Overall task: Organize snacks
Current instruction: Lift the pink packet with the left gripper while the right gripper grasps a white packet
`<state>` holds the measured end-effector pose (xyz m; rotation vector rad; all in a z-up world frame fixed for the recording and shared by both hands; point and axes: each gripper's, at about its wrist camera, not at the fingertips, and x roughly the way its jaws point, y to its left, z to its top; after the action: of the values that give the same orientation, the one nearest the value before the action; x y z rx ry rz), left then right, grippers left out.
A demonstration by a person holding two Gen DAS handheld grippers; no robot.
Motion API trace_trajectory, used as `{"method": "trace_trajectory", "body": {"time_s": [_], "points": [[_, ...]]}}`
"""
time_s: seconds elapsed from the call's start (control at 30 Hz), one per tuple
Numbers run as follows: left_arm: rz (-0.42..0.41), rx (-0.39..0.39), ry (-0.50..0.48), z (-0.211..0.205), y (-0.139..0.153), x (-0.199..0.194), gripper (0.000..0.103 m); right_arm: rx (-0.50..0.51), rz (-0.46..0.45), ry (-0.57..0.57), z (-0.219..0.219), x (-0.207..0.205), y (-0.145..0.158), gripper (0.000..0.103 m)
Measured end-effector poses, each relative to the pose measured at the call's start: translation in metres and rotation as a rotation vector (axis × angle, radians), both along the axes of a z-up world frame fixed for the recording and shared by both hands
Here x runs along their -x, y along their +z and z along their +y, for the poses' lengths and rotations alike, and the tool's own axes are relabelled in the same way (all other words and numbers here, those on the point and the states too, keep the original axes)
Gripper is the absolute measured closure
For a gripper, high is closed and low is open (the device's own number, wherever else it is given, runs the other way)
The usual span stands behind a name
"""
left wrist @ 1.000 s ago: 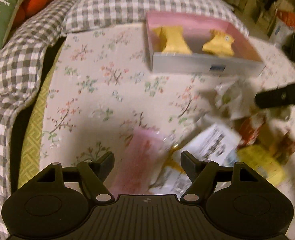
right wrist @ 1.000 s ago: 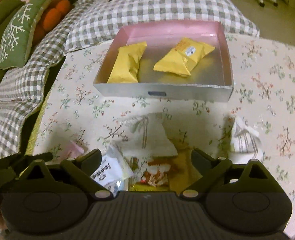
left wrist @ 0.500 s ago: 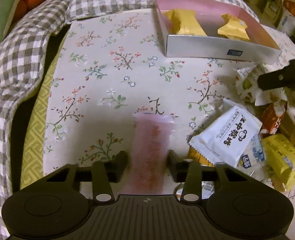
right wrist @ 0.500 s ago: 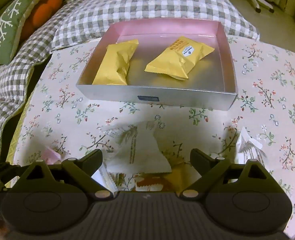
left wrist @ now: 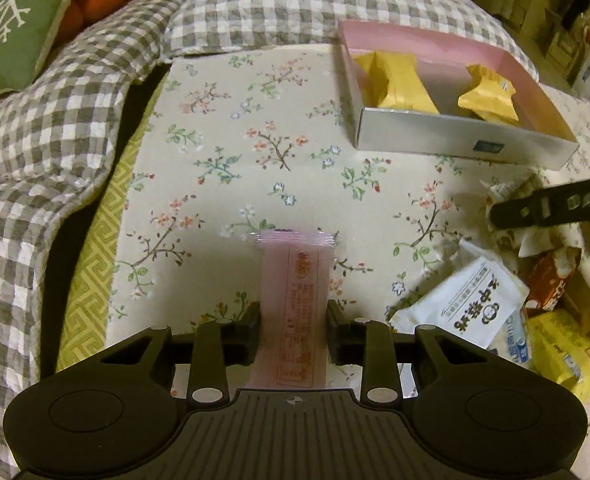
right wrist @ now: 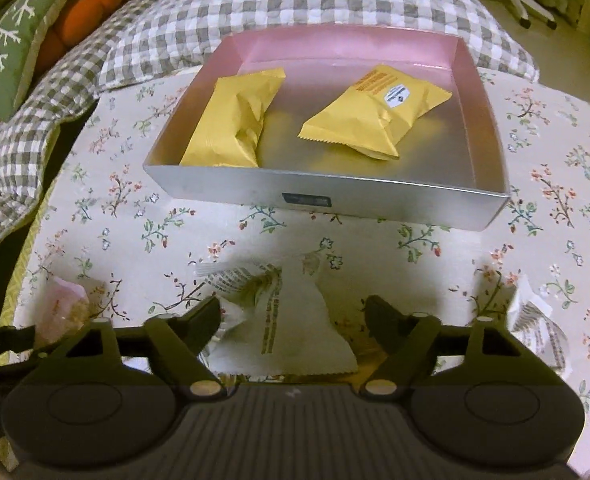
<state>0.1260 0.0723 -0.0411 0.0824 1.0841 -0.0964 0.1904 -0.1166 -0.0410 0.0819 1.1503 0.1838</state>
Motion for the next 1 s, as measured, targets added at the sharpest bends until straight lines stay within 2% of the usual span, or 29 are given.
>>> {"method": "trace_trajectory", "body": {"time_s": [0.07, 0.23, 0.4, 1.0], "points": [[-0.008, 0.002, 0.000, -0.001, 0.002, 0.000, 0.074, -0.001, 0.011, 0.004, 0.002, -0.002, -0.003, 0.042], [-0.020, 0.025, 0.010, 0.000, 0.006, -0.001, 0.074, -0.034, 0.025, -0.024, 0.001, -0.006, -0.005, 0.050], [-0.033, 0.047, 0.012, 0.002, 0.010, -0.002, 0.074, -0.008, 0.019, -0.023, 0.008, -0.005, -0.003, 0.058], [-0.083, 0.052, 0.037, -0.013, 0.022, -0.014, 0.074, -0.035, -0.038, -0.069, 0.002, -0.008, 0.024, 0.060]]}}
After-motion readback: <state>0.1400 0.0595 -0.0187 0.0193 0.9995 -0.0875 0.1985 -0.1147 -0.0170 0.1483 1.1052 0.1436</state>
